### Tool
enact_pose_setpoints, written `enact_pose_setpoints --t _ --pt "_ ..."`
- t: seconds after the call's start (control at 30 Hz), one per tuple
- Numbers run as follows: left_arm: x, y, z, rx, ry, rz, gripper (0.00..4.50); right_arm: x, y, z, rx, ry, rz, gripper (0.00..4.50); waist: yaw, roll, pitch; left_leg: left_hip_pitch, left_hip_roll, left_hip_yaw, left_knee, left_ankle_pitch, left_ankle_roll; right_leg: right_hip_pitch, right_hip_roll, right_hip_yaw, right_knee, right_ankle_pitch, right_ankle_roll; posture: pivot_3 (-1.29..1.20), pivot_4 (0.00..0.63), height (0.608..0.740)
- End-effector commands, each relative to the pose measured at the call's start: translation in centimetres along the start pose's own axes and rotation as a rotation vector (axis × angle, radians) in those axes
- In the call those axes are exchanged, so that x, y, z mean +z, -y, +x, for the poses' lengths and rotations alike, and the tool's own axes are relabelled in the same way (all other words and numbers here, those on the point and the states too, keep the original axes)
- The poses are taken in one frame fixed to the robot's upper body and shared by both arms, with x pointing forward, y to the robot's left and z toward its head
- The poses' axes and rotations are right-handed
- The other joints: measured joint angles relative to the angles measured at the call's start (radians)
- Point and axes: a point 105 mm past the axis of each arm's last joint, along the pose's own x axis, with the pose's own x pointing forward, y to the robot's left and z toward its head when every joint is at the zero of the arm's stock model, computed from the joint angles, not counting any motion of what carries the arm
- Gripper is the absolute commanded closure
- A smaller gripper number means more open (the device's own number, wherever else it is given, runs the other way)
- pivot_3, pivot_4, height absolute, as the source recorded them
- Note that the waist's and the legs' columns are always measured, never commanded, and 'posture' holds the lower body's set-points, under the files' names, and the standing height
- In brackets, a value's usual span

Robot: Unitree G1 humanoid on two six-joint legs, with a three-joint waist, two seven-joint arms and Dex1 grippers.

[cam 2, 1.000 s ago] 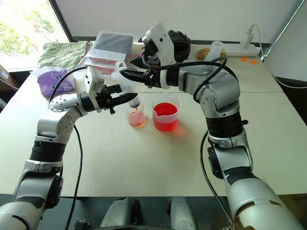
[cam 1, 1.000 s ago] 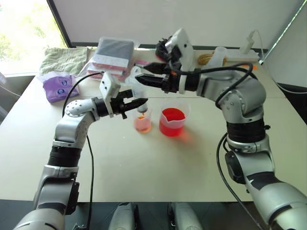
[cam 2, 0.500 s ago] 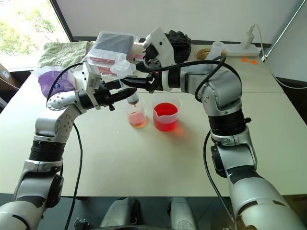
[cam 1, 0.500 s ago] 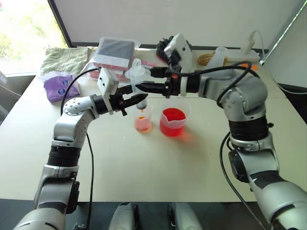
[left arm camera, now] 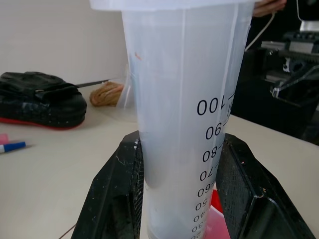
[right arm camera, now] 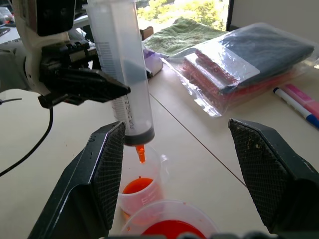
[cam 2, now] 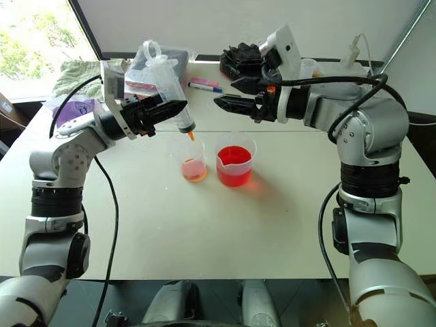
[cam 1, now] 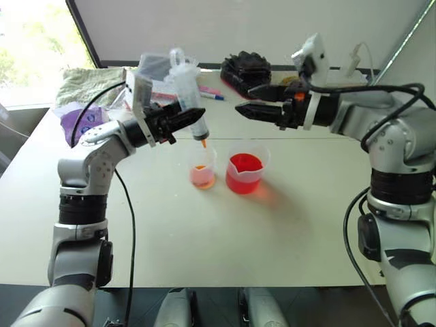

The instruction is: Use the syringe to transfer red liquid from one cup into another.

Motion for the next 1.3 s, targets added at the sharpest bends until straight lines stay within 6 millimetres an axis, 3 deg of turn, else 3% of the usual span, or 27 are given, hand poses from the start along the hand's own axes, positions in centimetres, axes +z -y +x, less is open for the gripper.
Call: enact_pose_setpoints --t 0.03,0.13,0.23,0.37,0.47,0.83,1.0,1.23,1.3 --pt "4.1 -1.3 -0.7 0.060 0.086 -0.082 2.99 0.8 -0.6 -0.9 -0.001 0.030 -0.039 1.09 0.000 0.000 0.000 0.000 0.000 0.000 0.000 0.000 0.000 0.000 0.000 0.000 0.000 0.000 0.000 0.00 0.150 0.740" --pt "5.7 -3.1 -1.6 0.144 0.092 -0.208 2.99 0.3 -0.6 -1.0 -0.009 0.025 -0.024 1.09 -0.002 0.000 0.000 0.000 -0.001 0.000 0.000 0.000 0.000 0.000 0.000 0.000 0.000 0.000 0.000 0.00 0.150 0.740" --pt "5.2 -4.8 -2.5 0.237 0.039 -0.338 2.99 0.2 -0.4 -1.0 -0.016 0.025 -0.015 1.09 -0.003 0.000 0.000 0.000 -0.001 0.000 0.000 0.000 0.000 0.000 0.000 0.000 0.000 0.000 0.000 0.00 0.150 0.740" --pt "3.4 -5.5 -3.5 0.308 -0.101 -0.438 2.99 -0.1 -0.3 -0.9 -0.016 0.023 -0.003 1.09 -0.003 0.000 0.000 0.001 -0.001 0.000 0.000 0.000 0.000 0.000 0.000 0.000 0.001 0.000 0.000 0.00 0.150 0.740" --pt "0.3 -5.9 -4.4 0.388 -0.271 -0.482 2.99 -0.3 -0.4 -0.7 -0.012 0.023 0.007 1.09 -0.001 0.000 0.000 0.000 -0.002 0.000 0.000 0.001 -0.001 0.000 0.000 -0.001 0.001 0.000 0.000 0.00 0.150 0.740" --pt "-7.0 -3.8 -6.7 0.411 -0.605 -0.567 2.99 -1.0 -0.5 -0.6 -0.014 0.005 0.032 1.09 -0.001 0.000 0.000 0.000 -0.002 0.000 0.000 0.003 -0.005 0.000 0.000 0.000 0.001 0.000 0.000 0.00 0.150 0.740" --pt "-9.0 -3.5 -6.9 0.421 -0.650 -0.602 2.99 -1.3 -0.6 -0.6 -0.016 -0.010 0.039 1.09 0.000 0.000 0.000 0.000 -0.002 0.000 0.000 0.002 -0.004 0.000 -0.001 0.000 0.001 0.000 0.000 0.00 0.150 0.740" --pt "-10.3 -3.0 -6.8 0.419 -0.681 -0.622 2.99 -1.5 -0.7 -0.8 -0.023 -0.022 0.047 1.09 0.000 0.000 0.000 0.000 -0.002 0.000 0.000 0.002 -0.004 0.000 -0.001 0.000 0.001 0.000 0.000 0.00 0.150 0.740" --pt "-10.5 -3.0 -6.8 0.421 -0.687 -0.628 2.04 -1.5 -0.7 -0.9 -0.024 -0.025 0.048 1.01 0.000 0.000 0.000 0.001 -0.002 0.000 0.000 0.002 -0.004 0.000 -0.001 0.000 0.001 0.000 0.000 0.00 0.150 0.740"
